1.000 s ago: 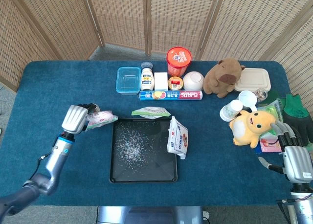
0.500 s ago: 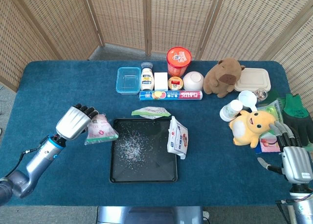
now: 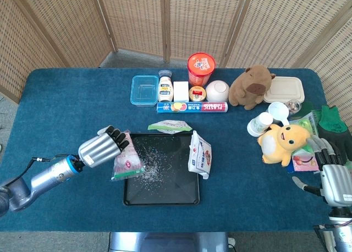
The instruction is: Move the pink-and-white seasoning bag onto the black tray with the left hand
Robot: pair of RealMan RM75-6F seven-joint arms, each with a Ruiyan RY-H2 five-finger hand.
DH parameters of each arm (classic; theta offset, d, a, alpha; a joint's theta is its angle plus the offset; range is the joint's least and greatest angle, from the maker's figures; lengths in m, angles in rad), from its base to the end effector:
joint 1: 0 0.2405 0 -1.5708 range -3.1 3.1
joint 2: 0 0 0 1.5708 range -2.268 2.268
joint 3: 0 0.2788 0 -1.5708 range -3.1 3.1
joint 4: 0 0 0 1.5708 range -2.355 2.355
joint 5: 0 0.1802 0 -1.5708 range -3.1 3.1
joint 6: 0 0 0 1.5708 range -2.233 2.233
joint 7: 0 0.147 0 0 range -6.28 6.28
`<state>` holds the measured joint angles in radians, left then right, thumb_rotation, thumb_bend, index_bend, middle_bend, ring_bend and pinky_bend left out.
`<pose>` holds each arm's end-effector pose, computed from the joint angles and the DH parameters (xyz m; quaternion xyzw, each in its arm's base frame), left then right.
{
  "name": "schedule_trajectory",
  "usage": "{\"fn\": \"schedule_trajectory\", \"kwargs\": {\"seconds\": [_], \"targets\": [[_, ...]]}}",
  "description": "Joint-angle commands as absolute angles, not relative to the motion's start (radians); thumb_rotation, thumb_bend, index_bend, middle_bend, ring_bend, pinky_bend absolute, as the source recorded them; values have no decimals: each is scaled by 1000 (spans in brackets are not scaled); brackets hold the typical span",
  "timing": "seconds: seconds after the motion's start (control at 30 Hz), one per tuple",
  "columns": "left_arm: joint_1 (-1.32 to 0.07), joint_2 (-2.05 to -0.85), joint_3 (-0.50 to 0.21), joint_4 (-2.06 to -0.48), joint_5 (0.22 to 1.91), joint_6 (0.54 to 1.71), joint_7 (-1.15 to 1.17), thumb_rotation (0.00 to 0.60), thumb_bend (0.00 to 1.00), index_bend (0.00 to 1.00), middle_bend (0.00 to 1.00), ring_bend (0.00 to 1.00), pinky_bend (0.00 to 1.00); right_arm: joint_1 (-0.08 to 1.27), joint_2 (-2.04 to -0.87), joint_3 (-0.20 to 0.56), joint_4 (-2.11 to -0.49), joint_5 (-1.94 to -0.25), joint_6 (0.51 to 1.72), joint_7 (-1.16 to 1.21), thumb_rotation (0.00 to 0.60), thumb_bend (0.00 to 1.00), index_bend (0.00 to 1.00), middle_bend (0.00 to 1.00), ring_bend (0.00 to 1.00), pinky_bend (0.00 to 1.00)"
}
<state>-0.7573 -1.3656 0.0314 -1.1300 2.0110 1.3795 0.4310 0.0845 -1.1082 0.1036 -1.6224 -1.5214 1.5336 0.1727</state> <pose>-0.1693 0.3303 0.0902 -0.8209 0.2037 -0.3650 0.3891 -0.3080 -0.1918 0.2121 0.5474 -0.4016 0.4750 0.5599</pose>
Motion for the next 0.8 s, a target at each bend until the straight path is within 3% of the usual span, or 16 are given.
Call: {"fn": "schedule_trajectory", "kwargs": {"seconds": [0.03,0.57,0.8], "targets": [[-785,-1341,43,-1161,2041,1350,460,600,360,728,659,626,694,84,-1107,104,-1621,-1521,1534,175,600,0,12,0,6,0],[-834,-1310,70,-1196,2105,1251,582,600,358,735,658,626,694,85,-1109,105,-1619,-1514,1529,171,600,0,12,0,6,0],[-752,-1375,57,-1154,1991,1339,419,600,356,737,658,626,694,83,-1106,105,-1616,-1514,1532,179,600,0,12,0,6,0]]}}
